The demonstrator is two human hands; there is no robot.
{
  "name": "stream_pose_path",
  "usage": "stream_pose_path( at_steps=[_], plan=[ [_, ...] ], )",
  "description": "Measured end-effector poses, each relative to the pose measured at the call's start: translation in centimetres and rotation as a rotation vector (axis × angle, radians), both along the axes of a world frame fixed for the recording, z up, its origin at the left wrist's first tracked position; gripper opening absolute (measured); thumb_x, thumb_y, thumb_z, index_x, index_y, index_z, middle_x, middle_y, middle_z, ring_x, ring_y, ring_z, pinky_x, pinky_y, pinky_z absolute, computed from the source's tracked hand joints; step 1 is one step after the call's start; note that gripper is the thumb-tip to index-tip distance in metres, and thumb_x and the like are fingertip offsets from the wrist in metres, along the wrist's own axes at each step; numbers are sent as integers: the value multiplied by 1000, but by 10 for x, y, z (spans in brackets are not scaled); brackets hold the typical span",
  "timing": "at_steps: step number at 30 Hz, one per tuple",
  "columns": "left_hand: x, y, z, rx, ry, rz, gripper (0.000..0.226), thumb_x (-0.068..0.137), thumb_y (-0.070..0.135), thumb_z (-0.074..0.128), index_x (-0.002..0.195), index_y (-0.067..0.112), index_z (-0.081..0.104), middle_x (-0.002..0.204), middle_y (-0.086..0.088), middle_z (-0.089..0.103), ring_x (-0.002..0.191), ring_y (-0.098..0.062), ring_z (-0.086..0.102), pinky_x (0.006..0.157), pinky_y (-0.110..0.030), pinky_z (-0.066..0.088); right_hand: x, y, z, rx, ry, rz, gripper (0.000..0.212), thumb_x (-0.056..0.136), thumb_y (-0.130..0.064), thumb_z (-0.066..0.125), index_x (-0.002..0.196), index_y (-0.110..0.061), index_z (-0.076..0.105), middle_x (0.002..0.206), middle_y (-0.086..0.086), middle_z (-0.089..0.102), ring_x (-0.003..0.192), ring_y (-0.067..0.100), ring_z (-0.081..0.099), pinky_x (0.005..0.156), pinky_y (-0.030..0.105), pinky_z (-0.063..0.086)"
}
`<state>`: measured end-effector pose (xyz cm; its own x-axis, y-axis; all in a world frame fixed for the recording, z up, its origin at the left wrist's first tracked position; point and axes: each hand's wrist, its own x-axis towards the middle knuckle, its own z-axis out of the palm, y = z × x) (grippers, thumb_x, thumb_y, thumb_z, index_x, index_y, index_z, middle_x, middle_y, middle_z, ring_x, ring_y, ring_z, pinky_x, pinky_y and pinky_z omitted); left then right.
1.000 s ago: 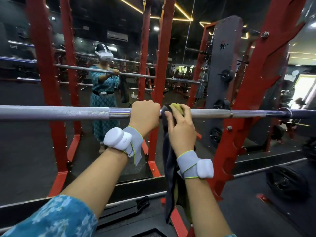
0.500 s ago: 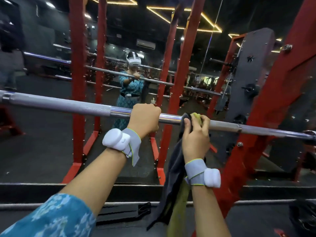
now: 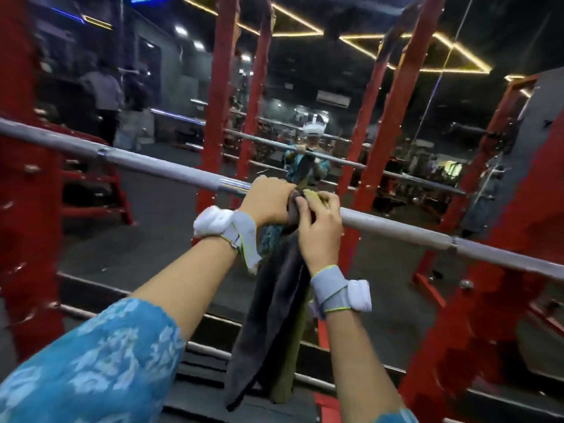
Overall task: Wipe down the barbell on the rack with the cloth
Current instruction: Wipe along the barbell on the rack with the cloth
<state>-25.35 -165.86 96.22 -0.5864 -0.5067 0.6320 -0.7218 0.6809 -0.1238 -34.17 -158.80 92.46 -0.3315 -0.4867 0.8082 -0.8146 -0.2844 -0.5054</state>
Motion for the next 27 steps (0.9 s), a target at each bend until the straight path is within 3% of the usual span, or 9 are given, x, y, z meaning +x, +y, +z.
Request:
stream_pose_path(
  at_steps=[2,5,9,12,14,17,20,22,27],
  plan=[
    [2,2,3,128,59,-41,30,73,38,22,73,20,46,89,-13,68,89,-34,61,68,-34,35,1,-2,3,-47,-45,57,26,94,-16,54,100,5,68,104,19,59,96,31,57,80,8,30],
    [22,10,4,432,299,-187,33,84,36,40,78,8,55,92,-20,67,85,-28,61,62,-30,29,13,-7,10,-112,-92,152,30,95,-18,45,91,5,62,91,21,60,85,30,55,73,17,29],
    [59,26,6,868,1074,-446,25,97,12,42,82,5,61,77,-8,65,70,-9,54,64,-24,44,56,-18,22,-161,-141,339,22,93,-20,51,98,-1,59,93,15,53,85,13,46,76,9,32],
    [97,26,15,1002,1465,-638,20,83,26,51,77,7,52,75,-9,53,71,-16,51,72,-27,42,94,-28,30,-170,-178,476,15,88,-22,63,93,-14,51,92,11,48,80,-4,44,77,3,32],
    [135,29,16,955,1466,-635,27,79,36,57,79,10,51,82,-10,46,74,-17,48,75,-30,38,134,-39,31,-112,-178,586,12,89,-16,65,87,-11,54,91,16,48,80,-16,43,75,0,30],
    [186,24,16,623,1368,-205,26,96,29,49,73,19,55,72,5,61,63,5,56,72,-18,44,190,-50,27,-85,-150,702,9,90,-9,59,90,0,59,94,22,52,79,-10,44,79,1,31],
    [265,24,19,275,1464,158,36,93,31,54,74,3,64,82,-17,69,76,-18,59,81,-34,45,271,-56,28,-65,-205,853,20,91,-18,60,102,-3,54,97,15,54,90,16,48,84,16,37],
    [316,26,21,119,1479,301,37,96,31,51,75,2,62,81,-20,66,79,-26,60,79,-37,43,320,-62,30,94,-196,944,29,93,-30,58,109,-8,51,104,11,55,101,25,51,87,26,36],
    [434,33,18,-152,1340,609,38,99,35,44,72,9,52,84,-24,65,85,-35,60,69,-35,34,437,-74,35,340,146,938,49,96,-56,36,97,-15,64,105,21,65,103,40,56,80,41,42]
  ],
)
